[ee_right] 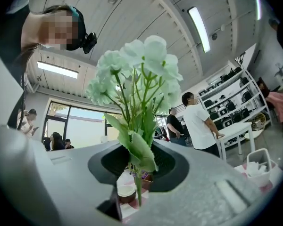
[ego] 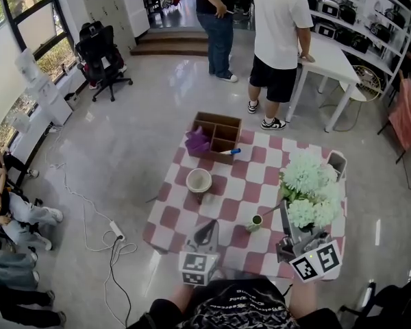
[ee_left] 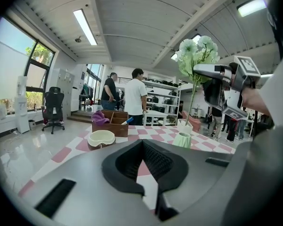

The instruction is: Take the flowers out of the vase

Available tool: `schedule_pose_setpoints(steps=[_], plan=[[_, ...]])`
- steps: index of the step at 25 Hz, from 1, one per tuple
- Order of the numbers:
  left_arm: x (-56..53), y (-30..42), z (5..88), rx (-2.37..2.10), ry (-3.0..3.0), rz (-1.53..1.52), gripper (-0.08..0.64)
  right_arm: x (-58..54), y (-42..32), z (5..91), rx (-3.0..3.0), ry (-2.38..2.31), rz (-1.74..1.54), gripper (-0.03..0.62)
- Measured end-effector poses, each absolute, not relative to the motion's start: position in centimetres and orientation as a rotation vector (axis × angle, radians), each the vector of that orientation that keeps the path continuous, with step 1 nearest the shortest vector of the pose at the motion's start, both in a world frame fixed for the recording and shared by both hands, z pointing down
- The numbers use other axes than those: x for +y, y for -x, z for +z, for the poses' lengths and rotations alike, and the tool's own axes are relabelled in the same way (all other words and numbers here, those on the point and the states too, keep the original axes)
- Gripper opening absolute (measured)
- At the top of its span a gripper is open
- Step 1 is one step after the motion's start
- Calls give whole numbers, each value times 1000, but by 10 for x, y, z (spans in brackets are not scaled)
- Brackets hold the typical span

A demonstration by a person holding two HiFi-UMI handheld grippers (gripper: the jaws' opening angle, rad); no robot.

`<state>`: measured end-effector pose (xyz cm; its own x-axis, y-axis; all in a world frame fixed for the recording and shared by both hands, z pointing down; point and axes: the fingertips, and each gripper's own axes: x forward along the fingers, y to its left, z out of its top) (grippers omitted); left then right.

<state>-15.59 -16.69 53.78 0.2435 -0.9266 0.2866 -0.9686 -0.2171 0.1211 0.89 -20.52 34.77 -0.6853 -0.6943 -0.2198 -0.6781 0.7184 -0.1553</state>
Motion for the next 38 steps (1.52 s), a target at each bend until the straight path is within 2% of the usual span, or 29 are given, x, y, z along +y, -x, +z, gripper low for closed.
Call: schedule_pose_setpoints(steps=[23,38], plan=[[-172,129,548,-1660,-2329,294,11,-193,-97,359,2604,1495,-30,98],[-178,107,544,-1637,-2364,293,11,-192,-150,401,2612,1718,-264,89]])
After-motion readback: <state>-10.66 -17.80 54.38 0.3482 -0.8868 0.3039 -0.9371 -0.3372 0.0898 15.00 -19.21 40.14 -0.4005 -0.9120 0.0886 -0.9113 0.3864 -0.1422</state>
